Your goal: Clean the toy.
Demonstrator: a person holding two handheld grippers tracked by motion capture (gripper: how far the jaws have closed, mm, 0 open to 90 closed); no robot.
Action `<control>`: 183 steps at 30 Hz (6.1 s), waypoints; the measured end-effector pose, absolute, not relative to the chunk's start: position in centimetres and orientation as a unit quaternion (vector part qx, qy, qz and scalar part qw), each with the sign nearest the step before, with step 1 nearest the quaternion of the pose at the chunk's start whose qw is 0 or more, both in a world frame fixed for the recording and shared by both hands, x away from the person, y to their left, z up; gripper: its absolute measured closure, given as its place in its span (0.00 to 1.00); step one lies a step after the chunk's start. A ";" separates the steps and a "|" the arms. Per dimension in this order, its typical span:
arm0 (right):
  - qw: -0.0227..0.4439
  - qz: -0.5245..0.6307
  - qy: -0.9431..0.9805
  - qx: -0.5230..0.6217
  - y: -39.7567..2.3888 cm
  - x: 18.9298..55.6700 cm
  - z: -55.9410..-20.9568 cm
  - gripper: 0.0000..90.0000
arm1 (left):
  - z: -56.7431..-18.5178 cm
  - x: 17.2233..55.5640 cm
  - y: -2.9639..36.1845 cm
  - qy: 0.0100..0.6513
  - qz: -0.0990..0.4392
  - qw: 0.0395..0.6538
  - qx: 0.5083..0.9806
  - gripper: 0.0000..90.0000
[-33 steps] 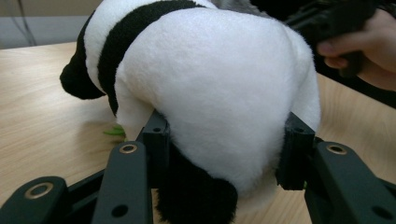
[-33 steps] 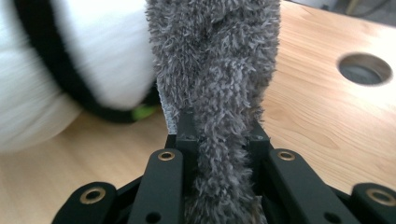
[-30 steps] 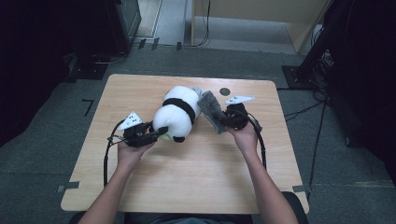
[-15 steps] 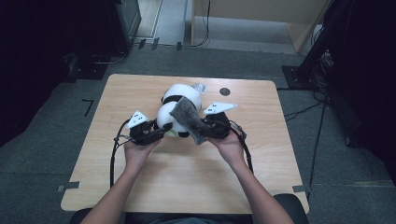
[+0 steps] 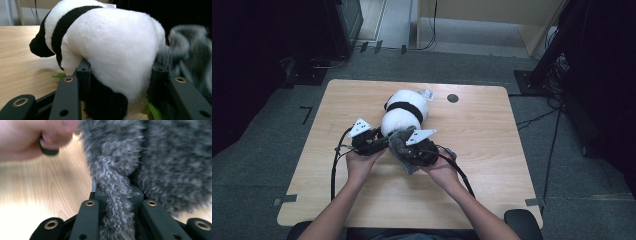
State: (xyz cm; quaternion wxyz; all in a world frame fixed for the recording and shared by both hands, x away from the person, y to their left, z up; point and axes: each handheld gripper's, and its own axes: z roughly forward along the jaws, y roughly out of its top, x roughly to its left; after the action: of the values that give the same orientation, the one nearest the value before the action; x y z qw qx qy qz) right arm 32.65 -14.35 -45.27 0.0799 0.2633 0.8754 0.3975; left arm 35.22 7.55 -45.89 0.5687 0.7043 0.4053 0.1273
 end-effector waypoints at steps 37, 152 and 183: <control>0.123 0.444 0.851 0.250 -16.1 32.3 -42.9 0.85 | -45.8 34.6 6.6 0.388 0.134 0.559 0.720 0.55; 0.158 0.425 0.770 0.449 -30.7 36.4 -46.2 0.41 | -44.4 34.1 14.0 0.380 0.139 0.472 0.783 0.20; 0.111 0.404 0.823 0.383 -24.5 31.9 -49.7 0.44 | -50.5 32.8 5.2 0.331 0.082 0.427 0.837 0.26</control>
State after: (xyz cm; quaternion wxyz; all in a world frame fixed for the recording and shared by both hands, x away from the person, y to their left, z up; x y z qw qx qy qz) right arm 31.86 -24.50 -49.72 0.1107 0.3831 0.8235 0.4036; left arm 32.83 5.19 -50.47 0.4274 0.8372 0.3314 0.0818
